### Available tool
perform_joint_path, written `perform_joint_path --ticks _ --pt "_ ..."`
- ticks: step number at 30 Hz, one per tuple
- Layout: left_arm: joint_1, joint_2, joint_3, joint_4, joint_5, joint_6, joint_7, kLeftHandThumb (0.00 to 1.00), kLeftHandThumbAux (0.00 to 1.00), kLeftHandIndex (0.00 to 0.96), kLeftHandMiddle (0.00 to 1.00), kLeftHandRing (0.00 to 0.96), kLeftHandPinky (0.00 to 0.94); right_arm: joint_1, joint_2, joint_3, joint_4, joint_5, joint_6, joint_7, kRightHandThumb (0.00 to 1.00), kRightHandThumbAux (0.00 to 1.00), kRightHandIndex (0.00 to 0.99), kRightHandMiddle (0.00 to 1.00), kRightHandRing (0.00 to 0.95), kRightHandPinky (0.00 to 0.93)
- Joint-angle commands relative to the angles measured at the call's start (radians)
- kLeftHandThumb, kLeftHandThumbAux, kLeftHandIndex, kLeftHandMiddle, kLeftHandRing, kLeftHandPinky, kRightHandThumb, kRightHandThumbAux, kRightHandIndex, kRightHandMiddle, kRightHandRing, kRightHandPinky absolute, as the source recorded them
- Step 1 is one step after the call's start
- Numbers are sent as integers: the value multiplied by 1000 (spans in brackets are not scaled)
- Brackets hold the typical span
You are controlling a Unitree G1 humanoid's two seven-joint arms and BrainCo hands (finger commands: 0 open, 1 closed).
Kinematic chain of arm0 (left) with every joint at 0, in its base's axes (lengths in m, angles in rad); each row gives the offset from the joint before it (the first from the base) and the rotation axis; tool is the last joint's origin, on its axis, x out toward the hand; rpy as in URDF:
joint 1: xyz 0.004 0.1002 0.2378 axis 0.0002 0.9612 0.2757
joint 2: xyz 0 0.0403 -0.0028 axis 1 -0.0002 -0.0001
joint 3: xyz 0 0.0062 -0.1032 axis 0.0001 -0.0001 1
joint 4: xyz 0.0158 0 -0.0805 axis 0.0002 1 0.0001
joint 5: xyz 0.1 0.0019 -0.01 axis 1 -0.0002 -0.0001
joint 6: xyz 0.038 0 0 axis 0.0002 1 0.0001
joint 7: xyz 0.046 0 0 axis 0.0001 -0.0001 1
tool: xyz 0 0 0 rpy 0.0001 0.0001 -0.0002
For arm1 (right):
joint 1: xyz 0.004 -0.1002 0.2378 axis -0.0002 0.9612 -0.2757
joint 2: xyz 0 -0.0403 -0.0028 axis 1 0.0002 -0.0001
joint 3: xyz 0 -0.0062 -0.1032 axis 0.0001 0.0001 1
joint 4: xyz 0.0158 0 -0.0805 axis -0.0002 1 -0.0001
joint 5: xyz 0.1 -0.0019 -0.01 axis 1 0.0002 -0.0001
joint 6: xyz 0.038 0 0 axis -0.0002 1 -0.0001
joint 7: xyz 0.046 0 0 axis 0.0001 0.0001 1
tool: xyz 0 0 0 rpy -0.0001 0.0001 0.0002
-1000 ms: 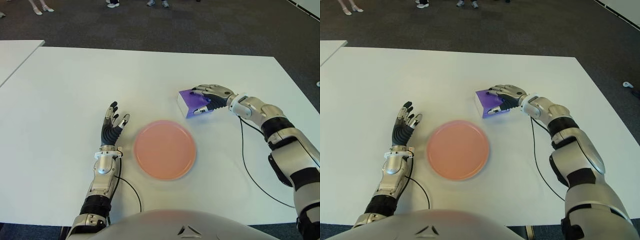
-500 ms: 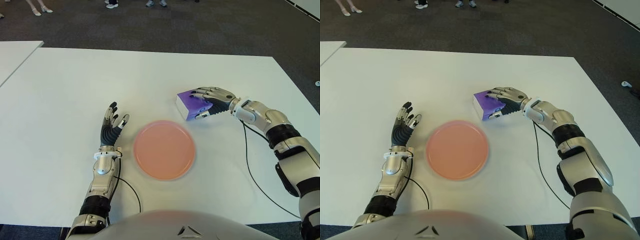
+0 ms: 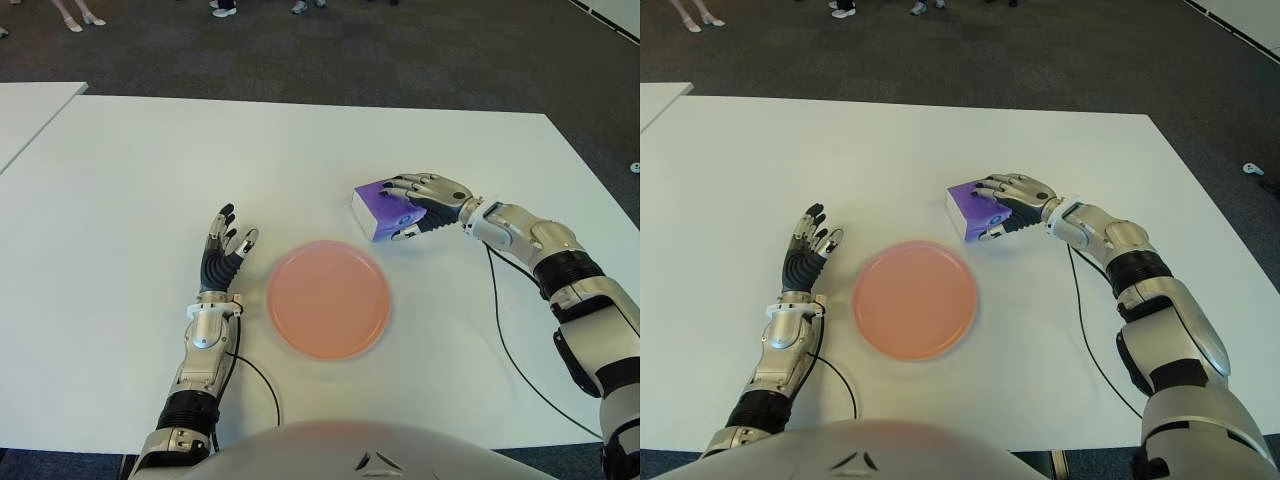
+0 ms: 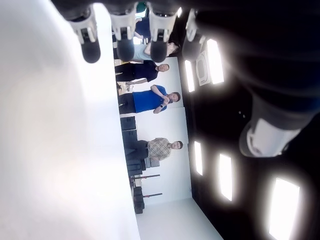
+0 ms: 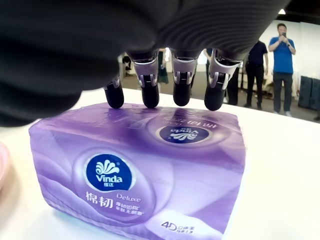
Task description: Put the tissue paper into the plate.
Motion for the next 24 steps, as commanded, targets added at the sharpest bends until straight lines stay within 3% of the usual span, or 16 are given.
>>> perform_joint_path --ticks 1,13,24 --pt "37 4 6 52 3 36 0 0 541 0 0 0 0 -54 -19 -31 -22 -6 16 -2 346 216 0 0 0 0" --pt "43 3 3 47 6 34 0 0 549 0 0 0 0 -95 19 -40 50 -11 40 -63 347 213 0 0 0 0" --pt "51 -6 3 38 1 33 3 0 552 0 0 0 0 -158 63 3 151 -53 48 -104 353 186 0 0 0 0"
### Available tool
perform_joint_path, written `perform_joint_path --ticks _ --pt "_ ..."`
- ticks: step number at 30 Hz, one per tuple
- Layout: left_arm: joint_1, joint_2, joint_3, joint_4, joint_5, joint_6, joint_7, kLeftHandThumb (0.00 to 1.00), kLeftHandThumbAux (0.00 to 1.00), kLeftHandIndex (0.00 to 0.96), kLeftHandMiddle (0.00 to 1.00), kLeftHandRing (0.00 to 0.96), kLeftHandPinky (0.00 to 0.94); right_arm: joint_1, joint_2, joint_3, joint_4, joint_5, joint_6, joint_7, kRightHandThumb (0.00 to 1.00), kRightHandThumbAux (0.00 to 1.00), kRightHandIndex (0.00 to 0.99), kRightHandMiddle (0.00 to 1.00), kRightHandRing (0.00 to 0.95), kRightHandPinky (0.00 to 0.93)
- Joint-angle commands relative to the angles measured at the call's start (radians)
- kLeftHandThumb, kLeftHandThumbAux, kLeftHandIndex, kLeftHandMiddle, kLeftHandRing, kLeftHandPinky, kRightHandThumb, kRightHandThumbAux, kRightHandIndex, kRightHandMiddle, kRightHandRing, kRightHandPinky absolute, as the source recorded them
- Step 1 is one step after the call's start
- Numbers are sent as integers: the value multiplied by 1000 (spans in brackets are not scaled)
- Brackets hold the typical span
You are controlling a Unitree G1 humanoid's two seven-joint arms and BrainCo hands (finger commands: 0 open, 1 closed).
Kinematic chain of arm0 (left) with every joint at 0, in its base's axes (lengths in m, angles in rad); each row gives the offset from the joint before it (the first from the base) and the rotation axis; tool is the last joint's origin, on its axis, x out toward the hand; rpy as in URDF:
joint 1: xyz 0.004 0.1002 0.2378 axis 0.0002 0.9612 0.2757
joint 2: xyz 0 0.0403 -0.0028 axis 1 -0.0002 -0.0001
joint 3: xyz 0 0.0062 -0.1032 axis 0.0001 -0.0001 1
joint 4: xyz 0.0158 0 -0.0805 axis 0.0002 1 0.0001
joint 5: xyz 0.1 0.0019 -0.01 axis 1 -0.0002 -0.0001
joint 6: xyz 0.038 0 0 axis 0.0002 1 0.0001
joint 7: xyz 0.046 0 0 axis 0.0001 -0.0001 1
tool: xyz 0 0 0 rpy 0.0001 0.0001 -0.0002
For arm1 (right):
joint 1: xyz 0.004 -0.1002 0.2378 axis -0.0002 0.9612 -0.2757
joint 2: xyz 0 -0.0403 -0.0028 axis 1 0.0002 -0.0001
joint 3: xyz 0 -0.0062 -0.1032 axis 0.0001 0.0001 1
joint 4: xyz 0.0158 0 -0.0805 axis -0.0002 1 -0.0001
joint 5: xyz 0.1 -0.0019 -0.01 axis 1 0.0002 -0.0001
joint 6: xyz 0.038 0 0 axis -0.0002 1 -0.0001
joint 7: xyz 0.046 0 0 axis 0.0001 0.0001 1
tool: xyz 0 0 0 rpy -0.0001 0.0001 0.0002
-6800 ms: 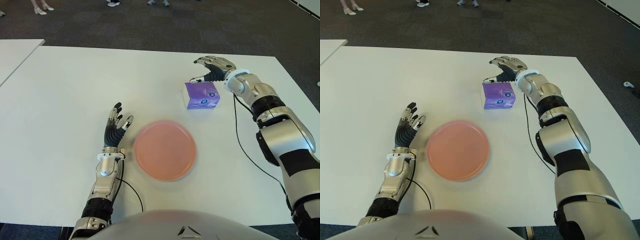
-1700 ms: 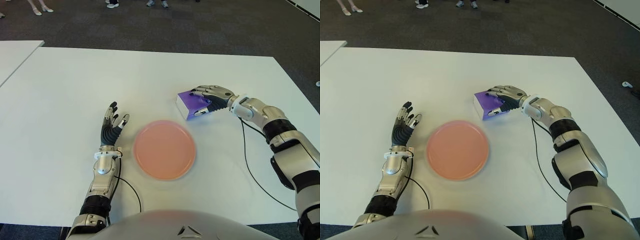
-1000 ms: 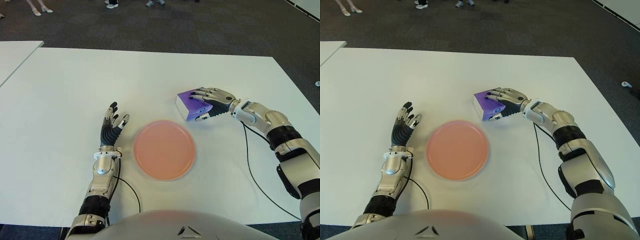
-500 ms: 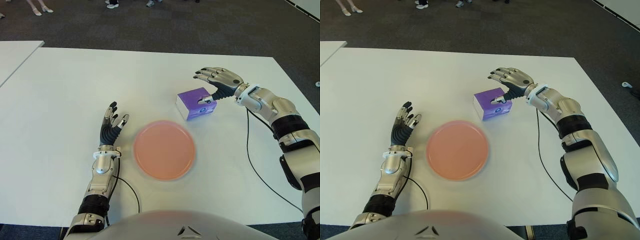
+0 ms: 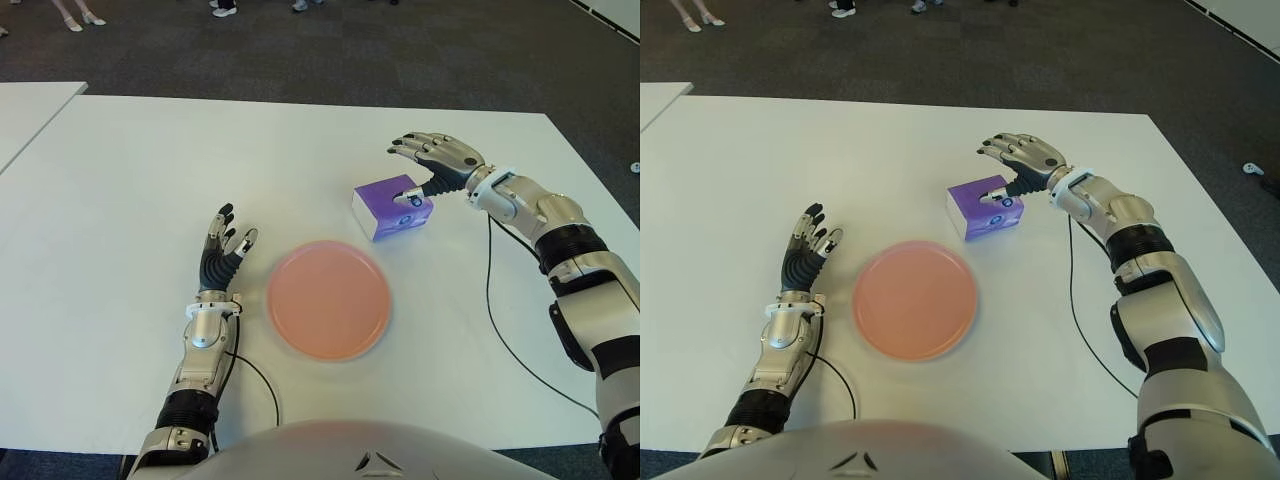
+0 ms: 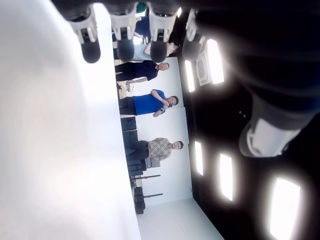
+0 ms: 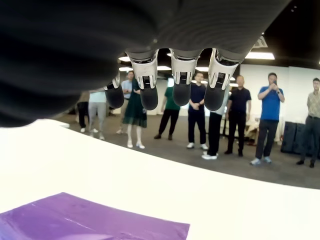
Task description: Put the tissue paper into the plate.
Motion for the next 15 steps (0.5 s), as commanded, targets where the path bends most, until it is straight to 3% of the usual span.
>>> perform_joint_path --ticks 1,15 --pt "51 -9 2 39 -1 30 4 0 553 0 0 0 0 -40 30 28 43 -34 20 -21 353 185 0 0 0 0" --pt "61 -14 0 28 0 21 4 0 551 0 0 0 0 -112 61 104 137 -102 23 -119 393 144 0 0 0 0"
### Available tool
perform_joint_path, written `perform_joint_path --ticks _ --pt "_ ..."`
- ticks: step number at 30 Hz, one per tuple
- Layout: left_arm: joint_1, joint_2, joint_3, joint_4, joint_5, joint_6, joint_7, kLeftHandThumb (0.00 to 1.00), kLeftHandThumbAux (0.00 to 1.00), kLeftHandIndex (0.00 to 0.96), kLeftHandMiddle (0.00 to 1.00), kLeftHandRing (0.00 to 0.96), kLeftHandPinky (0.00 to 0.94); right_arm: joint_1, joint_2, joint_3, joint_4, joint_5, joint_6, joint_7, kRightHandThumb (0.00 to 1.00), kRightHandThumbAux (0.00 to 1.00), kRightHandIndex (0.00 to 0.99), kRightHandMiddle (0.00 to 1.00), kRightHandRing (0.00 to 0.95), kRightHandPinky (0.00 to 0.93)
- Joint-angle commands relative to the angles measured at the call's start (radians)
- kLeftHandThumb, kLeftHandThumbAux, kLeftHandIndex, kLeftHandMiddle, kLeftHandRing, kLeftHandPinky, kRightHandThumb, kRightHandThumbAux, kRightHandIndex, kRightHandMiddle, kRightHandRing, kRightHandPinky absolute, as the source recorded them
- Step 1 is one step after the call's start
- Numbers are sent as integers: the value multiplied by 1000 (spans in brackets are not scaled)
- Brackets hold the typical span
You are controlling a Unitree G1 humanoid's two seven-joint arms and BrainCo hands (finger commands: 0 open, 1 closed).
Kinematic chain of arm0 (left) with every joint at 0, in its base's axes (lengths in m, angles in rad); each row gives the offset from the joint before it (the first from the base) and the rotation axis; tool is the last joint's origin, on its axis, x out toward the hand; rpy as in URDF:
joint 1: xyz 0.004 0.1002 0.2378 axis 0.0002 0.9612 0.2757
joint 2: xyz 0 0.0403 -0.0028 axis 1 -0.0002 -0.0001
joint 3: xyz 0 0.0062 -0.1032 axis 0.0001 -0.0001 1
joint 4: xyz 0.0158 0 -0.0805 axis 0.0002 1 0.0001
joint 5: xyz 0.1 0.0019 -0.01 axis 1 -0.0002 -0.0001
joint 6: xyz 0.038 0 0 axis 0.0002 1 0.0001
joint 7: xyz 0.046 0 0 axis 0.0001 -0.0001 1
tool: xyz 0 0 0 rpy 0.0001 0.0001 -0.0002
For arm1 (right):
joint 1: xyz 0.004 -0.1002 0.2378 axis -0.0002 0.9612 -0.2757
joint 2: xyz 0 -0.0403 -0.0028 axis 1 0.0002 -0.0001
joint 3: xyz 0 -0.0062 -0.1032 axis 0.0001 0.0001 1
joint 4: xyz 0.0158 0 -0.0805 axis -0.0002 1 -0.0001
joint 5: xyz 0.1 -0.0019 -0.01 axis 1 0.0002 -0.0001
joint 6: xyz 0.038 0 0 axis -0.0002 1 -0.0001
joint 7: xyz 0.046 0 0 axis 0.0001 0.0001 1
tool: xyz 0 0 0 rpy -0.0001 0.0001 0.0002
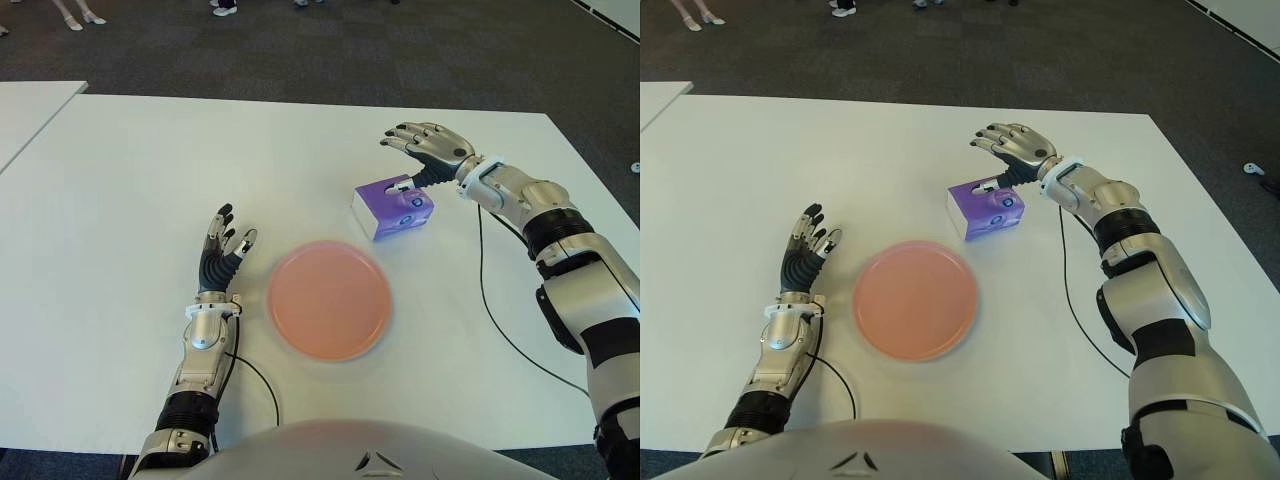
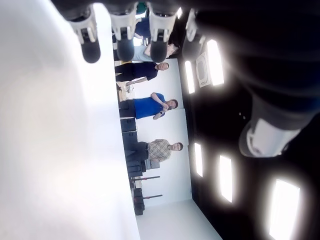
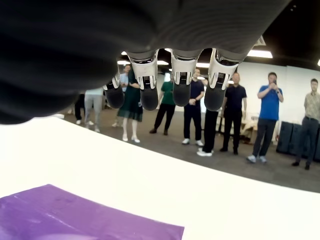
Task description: Put the tissue paper into the plate.
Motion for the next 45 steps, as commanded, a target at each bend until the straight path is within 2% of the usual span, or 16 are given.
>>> perform_joint_path --ticks 1,10,16,25,34,45 --pt "53 -10 -1 39 4 21 4 0 551 0 0 0 0 -17 13 33 35 -24 -10 -13 395 142 0 0 0 0" --pt "56 -7 -4 36 2 3 -3 0 552 0 0 0 0 -25 15 111 48 -68 -39 -6 424 124 0 0 0 0" --pt "60 -8 -5 25 -5 9 -8 0 564 0 0 0 0 -27 5 135 38 -79 -56 15 439 136 0 0 0 0" --pt "64 -7 -5 14 -18 24 -17 0 579 0 0 0 0 -13 -17 136 -3 -72 -77 47 457 144 0 0 0 0" --pt "59 -3 -3 18 -6 40 -3 0 574 0 0 0 0 19 -64 142 -58 -80 -103 84 463 142 0 0 0 0" --pt "50 5 2 34 -3 35 -2 0 563 0 0 0 0 36 -75 139 -82 -79 -114 121 450 132 0 0 0 0"
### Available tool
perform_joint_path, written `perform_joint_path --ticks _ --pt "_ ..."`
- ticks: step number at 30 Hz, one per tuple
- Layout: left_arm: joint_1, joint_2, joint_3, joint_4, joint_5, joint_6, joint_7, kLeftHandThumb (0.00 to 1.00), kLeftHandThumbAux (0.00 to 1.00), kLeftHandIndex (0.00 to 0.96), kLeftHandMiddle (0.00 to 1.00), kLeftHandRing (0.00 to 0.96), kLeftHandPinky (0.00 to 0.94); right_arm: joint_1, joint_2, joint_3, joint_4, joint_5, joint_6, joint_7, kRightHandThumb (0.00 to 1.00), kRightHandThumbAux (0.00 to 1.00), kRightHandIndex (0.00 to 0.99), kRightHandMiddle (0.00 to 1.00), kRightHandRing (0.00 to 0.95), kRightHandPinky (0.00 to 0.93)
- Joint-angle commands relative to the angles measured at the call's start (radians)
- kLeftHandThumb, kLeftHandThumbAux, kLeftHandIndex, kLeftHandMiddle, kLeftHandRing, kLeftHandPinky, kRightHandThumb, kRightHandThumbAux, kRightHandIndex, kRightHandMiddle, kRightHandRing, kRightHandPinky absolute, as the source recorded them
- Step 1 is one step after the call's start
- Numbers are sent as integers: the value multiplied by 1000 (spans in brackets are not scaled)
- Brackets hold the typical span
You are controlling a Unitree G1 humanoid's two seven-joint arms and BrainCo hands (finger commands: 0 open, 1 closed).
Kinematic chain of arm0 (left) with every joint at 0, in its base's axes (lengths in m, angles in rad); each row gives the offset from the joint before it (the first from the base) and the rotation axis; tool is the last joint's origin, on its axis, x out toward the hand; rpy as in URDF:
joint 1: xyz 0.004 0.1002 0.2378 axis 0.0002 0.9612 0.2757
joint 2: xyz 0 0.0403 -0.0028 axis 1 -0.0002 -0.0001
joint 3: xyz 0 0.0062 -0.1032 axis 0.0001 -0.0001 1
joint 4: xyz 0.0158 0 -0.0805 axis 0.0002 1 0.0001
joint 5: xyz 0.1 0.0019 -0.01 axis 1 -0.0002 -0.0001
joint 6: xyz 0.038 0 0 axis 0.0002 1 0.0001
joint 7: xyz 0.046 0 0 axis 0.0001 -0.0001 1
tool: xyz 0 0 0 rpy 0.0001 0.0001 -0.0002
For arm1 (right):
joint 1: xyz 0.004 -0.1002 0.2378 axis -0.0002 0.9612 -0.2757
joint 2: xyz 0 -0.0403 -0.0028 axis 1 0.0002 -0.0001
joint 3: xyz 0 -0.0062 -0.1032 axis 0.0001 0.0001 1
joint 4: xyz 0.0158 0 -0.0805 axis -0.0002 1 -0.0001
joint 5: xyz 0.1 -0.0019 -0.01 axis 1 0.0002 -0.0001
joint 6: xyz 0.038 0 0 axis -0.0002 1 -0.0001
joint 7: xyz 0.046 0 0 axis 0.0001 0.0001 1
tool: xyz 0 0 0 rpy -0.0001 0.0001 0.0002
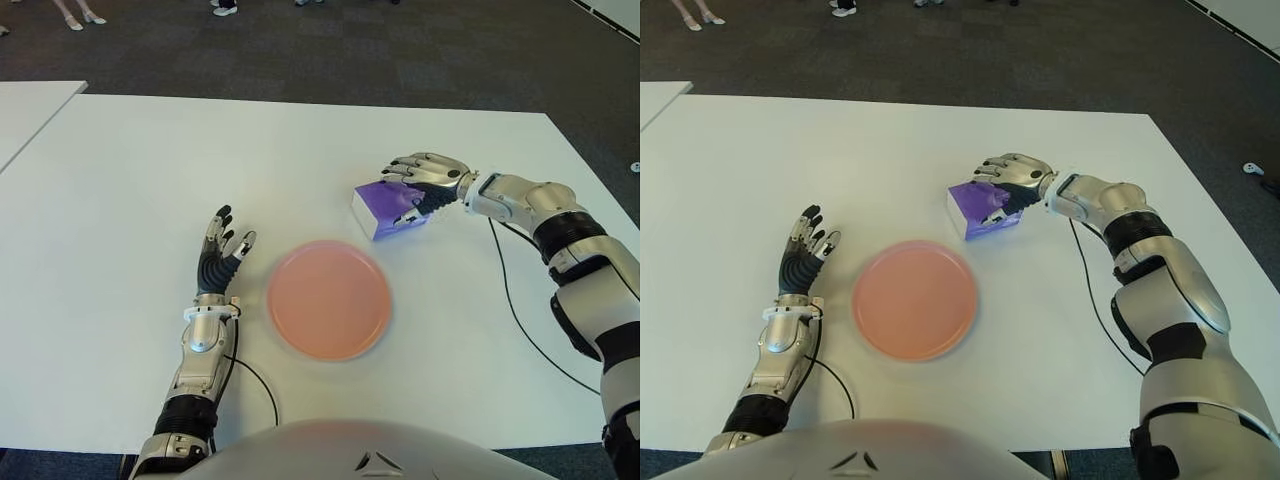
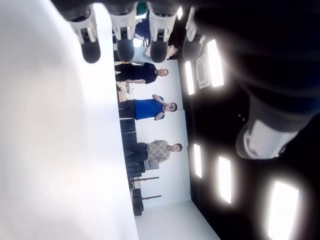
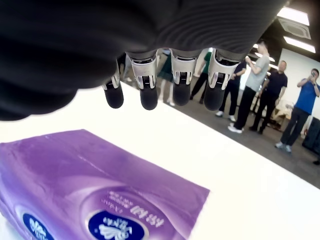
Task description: Put the tissue paper into the plate.
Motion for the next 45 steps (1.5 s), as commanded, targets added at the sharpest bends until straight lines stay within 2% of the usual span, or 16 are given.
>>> perform_joint_path --ticks 1,11,25,45 --pt "32 2 4 53 7 32 2 0 562 0 0 0 0 22 -4 12 -19 -14 -14 25 448 132 0 0 0 0" --pt "30 4 8 57 -2 26 -9 0 564 0 0 0 0 28 17 3 7 -1 19 67 445 141 0 0 0 0" --pt "43 6 4 41 -6 15 -17 0 565 0 0 0 0 18 51 14 101 -7 43 39 447 151 0 0 0 0" --pt "58 7 3 33 8 14 -9 0 538 0 0 0 0 3 117 -50 213 97 62 26 440 165 0 0 0 0"
